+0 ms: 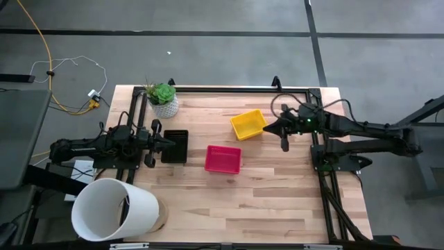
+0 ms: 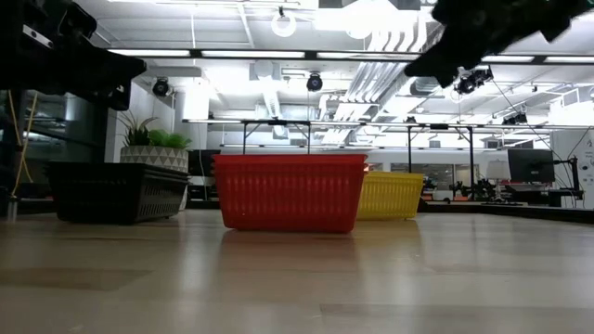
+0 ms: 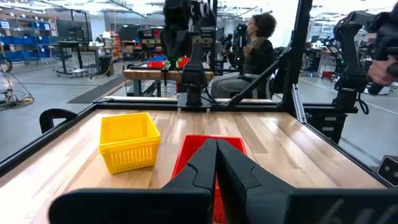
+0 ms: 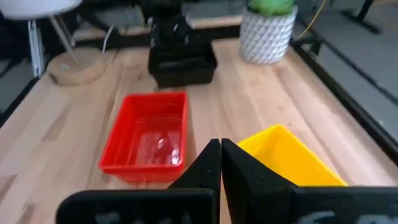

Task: Stack baskets by color
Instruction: Return to Home Position

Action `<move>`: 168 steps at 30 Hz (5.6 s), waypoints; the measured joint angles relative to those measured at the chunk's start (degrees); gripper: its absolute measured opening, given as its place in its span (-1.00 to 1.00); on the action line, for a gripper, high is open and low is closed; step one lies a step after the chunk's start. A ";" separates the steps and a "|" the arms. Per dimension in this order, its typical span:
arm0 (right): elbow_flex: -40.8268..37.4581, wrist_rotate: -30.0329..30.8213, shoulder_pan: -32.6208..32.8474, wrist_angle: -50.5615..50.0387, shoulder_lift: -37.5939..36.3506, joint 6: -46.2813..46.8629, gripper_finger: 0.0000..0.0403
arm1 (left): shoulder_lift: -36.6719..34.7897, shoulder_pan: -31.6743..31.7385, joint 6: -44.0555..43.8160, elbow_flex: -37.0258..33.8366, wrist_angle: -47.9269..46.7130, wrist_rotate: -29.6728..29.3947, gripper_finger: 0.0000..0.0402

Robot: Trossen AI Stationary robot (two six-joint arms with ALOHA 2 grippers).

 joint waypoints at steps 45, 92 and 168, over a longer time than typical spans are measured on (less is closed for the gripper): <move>-34.23 12.13 9.67 11.50 -41.84 3.22 -1.00 | 0.00 0.02 0.00 0.00 0.02 -0.02 -1.00; -34.29 12.21 9.74 11.57 -46.78 6.14 -1.00 | -1.07 -0.04 0.02 0.00 -0.02 -0.07 -1.00; -34.27 12.22 9.74 11.46 -46.78 6.10 -1.00 | -1.05 -0.07 0.02 0.00 -0.02 -0.04 -1.00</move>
